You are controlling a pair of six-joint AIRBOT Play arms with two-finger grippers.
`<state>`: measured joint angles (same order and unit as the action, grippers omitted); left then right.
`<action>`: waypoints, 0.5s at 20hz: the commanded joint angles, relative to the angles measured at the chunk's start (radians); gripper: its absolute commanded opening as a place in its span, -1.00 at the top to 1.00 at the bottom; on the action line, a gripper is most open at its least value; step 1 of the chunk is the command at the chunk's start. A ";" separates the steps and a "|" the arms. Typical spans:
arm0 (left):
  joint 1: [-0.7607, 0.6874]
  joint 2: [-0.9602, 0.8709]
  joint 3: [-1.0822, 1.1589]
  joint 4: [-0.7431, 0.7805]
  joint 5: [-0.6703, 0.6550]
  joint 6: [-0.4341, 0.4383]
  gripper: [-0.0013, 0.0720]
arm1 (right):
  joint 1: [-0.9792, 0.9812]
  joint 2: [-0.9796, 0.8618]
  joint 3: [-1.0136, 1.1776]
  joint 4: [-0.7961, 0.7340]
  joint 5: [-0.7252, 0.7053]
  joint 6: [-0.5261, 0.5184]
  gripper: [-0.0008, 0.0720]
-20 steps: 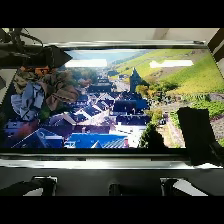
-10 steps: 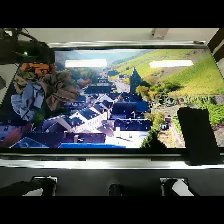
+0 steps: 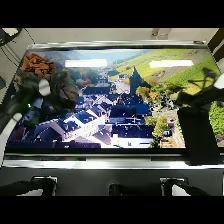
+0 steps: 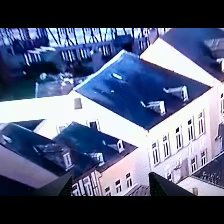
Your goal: Fold the shirts.
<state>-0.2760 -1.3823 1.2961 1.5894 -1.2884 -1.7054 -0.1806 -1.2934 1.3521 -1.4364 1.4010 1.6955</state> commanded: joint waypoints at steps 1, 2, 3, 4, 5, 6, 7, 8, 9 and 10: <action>-0.006 0.069 -0.195 -0.031 0.112 -0.053 -0.58 | 0.051 -0.019 -0.039 0.019 0.002 0.019 -0.85; -0.006 0.067 -0.195 -0.030 0.116 -0.053 -0.58 | 0.051 -0.019 -0.039 0.020 0.007 0.019 -0.85; -0.006 0.067 -0.195 -0.031 0.116 -0.053 -0.58 | 0.051 -0.019 -0.039 0.020 0.006 0.019 -0.85; -0.006 0.067 -0.196 -0.031 0.118 -0.053 -0.58 | 0.051 -0.019 -0.039 0.019 0.006 0.019 -0.85; -0.006 0.067 -0.196 -0.031 0.119 -0.053 -0.58 | 0.051 -0.019 -0.039 0.019 0.006 0.018 -0.85; -0.006 0.067 -0.196 -0.031 0.119 -0.053 -0.58 | 0.051 -0.019 -0.039 0.019 0.006 0.019 -0.85; -0.006 0.067 -0.196 -0.031 0.119 -0.053 -0.57 | 0.051 -0.019 -0.039 0.019 0.006 0.019 -0.85; -0.006 0.067 -0.196 -0.031 0.119 -0.053 -0.58 | 0.051 -0.019 -0.039 0.019 0.006 0.019 -0.85; -0.006 0.067 -0.196 -0.031 0.119 -0.053 -0.58 | 0.051 -0.019 -0.039 0.019 0.006 0.019 -0.85; -0.006 0.067 -0.196 -0.031 0.119 -0.053 -0.58 | 0.051 -0.019 -0.039 0.019 0.006 0.019 -0.85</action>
<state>-0.2810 -1.3182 1.1080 1.5616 -1.1770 -1.7550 -0.1318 -1.3117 1.3148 -1.4181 1.4059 1.7130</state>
